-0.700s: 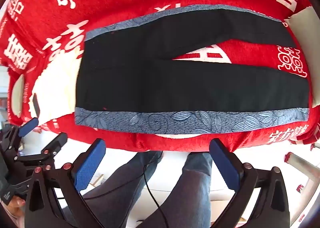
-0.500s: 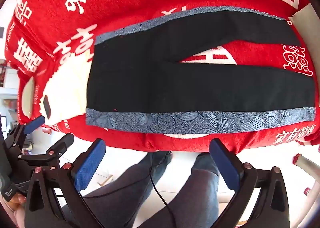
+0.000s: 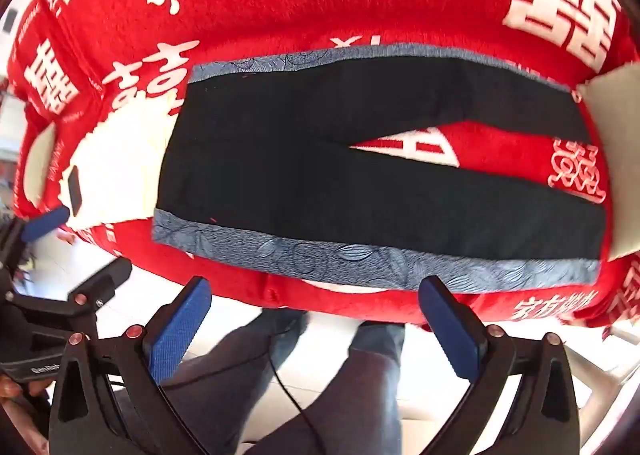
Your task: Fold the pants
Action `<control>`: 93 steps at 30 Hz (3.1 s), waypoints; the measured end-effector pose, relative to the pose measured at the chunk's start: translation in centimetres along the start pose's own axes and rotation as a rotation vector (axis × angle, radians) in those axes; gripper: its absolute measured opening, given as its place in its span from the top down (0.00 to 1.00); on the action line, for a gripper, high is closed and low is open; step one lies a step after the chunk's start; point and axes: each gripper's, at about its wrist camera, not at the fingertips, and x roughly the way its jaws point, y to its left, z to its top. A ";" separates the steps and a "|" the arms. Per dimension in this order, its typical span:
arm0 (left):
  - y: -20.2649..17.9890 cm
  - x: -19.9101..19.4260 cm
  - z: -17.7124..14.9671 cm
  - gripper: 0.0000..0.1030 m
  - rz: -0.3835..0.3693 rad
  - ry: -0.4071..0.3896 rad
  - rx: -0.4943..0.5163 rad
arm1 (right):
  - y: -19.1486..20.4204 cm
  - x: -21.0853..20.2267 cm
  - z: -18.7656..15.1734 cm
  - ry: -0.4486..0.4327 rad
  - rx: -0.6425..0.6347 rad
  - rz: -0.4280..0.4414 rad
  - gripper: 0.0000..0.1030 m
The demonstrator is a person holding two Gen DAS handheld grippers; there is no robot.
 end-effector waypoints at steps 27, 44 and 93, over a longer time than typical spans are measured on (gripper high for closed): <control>1.0 -0.6 -0.3 0.00 0.041 -0.025 -0.054 | 0.2 -0.3 0.1 0.000 -0.002 -0.088 0.00; 1.5 -0.6 -0.6 0.00 0.051 -0.022 -0.079 | 0.6 0.1 -0.1 0.010 -0.008 -0.090 0.00; 2.9 4.1 -5.3 0.00 -0.108 0.035 -0.631 | -7.0 4.1 -2.6 0.088 0.091 0.312 0.00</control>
